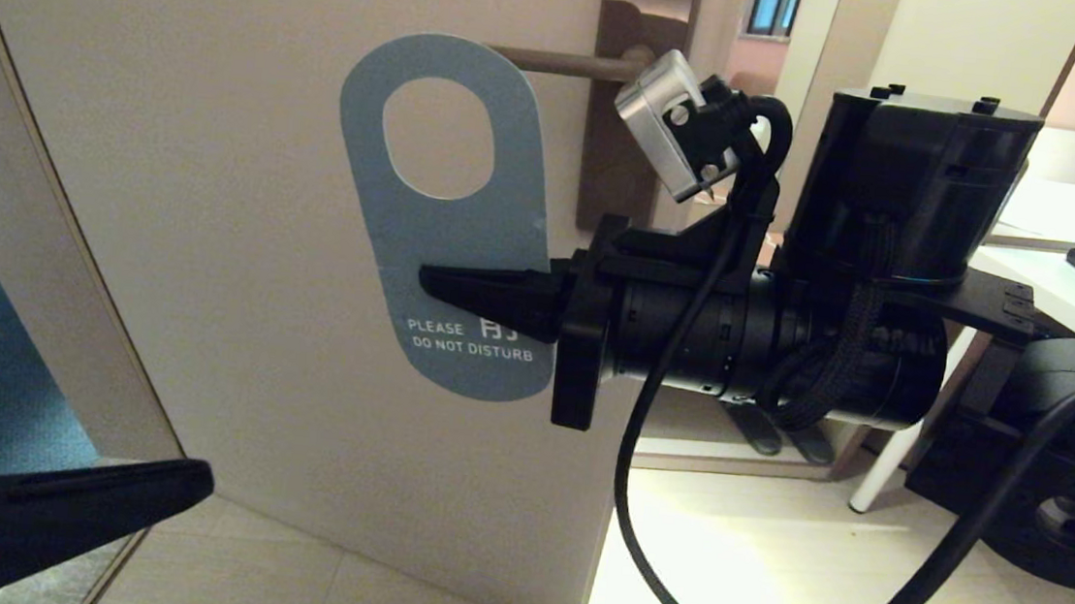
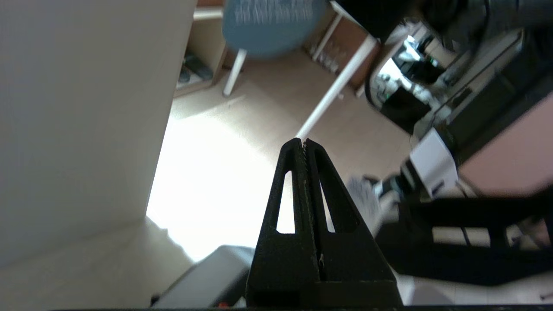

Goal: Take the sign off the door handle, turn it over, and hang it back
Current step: Hand it to the other hand

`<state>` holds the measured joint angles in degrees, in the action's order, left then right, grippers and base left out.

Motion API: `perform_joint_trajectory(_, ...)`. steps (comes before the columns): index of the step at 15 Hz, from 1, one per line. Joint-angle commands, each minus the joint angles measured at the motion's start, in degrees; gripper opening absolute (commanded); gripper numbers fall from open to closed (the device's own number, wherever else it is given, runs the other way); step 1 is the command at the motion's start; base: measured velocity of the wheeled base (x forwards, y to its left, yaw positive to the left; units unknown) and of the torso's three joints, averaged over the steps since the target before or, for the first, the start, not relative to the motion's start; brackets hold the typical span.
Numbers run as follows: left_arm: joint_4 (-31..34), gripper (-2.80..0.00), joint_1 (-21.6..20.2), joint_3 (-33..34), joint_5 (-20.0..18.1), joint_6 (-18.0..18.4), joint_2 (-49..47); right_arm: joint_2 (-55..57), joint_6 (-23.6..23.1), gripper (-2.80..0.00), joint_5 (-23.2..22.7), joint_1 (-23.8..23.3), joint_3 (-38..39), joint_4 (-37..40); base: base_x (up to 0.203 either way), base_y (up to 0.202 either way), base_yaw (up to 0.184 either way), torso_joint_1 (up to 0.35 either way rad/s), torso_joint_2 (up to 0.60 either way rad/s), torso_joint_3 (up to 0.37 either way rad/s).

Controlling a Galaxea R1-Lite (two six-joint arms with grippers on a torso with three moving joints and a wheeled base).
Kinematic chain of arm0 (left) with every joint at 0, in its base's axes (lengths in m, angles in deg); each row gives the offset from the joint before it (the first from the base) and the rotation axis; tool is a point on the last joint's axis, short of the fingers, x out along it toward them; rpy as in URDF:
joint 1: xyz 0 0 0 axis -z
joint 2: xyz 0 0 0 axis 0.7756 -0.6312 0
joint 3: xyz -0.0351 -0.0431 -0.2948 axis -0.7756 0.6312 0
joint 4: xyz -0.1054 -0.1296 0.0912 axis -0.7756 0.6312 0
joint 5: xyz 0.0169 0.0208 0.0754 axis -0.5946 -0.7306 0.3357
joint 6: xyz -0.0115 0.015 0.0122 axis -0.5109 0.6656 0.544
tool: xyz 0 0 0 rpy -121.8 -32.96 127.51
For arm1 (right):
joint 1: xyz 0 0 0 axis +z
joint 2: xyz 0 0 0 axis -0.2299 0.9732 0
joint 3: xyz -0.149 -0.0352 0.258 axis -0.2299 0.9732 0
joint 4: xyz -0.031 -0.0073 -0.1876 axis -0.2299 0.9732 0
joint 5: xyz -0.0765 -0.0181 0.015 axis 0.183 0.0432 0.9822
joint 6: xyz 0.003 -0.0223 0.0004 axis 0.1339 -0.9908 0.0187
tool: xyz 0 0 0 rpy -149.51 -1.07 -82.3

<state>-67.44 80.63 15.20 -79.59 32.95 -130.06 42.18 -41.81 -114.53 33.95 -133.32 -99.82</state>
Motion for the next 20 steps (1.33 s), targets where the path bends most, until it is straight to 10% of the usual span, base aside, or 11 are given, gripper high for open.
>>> perform_joint_trajectory(1,-5.16,-2.80,-0.71,0.15,-0.30,-0.40,-6.36,0.29,0.01,-2.80,-0.27,-0.04,0.01,-0.19,0.000,0.000,0.000,0.000,0.00,0.000)
perform_joint_trajectory(7,-17.24,-2.80,-12.49,0.65,-17.82,-0.76,-13.94,0.73,5.40,-2.80,-5.14,-0.83,0.10,-0.28,0.000,0.000,0.000,0.000,0.00,0.000)
perform_joint_trajectory(18,-20.18,-2.80,-12.45,3.30,-23.91,-2.10,-13.68,3.30,6.33,-2.80,-11.96,-0.83,0.10,-0.19,0.000,0.000,0.000,0.000,0.00,0.000)
perform_joint_trajectory(19,-20.81,0.00,-12.48,4.03,-23.91,-2.31,-13.68,3.59,6.33,-2.80,-11.96,-0.83,0.10,-0.19,0.000,0.000,0.000,0.000,0.00,0.000)
perform_joint_trajectory(20,-21.63,0.00,-12.53,4.81,-23.91,-2.35,-13.68,3.85,6.33,-2.80,-11.96,-0.91,0.10,-0.19,0.000,0.000,0.000,0.000,0.00,0.000)
